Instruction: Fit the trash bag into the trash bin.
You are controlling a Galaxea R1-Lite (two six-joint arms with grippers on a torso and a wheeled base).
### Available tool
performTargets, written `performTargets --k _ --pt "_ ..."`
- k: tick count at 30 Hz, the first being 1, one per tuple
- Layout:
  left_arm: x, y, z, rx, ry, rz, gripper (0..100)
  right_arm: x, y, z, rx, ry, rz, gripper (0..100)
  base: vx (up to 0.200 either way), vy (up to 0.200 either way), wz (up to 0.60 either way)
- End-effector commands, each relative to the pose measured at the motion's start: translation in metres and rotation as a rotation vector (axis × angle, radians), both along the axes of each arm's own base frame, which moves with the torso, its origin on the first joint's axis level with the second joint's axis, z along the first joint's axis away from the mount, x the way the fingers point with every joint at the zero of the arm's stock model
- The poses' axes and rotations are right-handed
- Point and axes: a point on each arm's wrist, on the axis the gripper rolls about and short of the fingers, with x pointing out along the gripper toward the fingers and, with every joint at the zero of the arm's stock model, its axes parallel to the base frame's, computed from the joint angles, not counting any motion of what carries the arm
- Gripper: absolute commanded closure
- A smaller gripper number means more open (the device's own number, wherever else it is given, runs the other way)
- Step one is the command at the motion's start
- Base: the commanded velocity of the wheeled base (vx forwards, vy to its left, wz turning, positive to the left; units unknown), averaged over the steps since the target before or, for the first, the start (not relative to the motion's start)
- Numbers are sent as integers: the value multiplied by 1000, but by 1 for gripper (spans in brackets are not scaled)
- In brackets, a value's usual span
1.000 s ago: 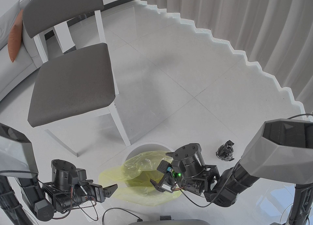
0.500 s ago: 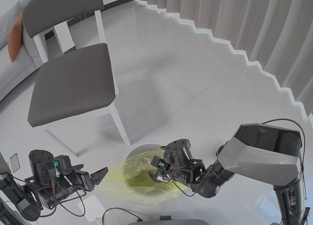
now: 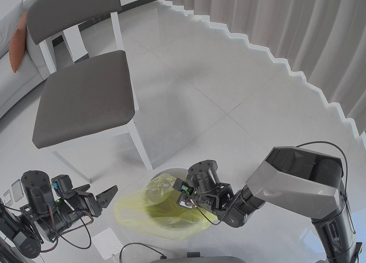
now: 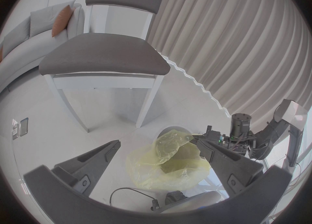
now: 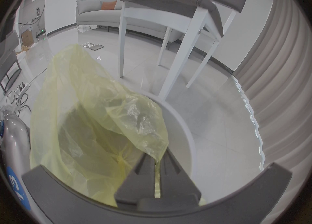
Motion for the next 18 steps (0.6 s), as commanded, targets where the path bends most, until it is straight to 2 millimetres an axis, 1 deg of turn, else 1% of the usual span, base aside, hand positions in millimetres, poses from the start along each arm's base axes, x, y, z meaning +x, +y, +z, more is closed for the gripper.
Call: performTargets --k 1,3,6,9,12,14,15,16,18 --pt "-3 11 -2 -6 24 58 0 -5 12 33 49 -65 12 100 0 0 0" --pt "-3 15 1 -13 11 82 0 -5 16 41 55 -98 -17 100 0 0 0" --pt "-5 18 5 -19 -11 98 0 -4 19 46 63 -126 -41 100 0 0 0" --pt "-9 21 11 -27 -39 107 0 -1 14 63 60 -167 -43 100 0 0 0" --pt "-14 24 14 -28 -42 120 0 11 4 70 63 -185 -74 100 0 0 0" --pt "-18 25 15 -28 -41 118 0 23 -3 70 62 -194 -101 100 0 0 0" --pt "-19 26 16 -27 -38 120 0 29 -7 66 56 -193 -115 100 0 0 0" --pt "-20 26 16 -27 -36 118 0 31 -8 64 51 -189 -117 100 0 0 0" --pt "-24 27 16 -26 -27 118 0 46 -12 43 25 -174 -141 100 0 0 0"
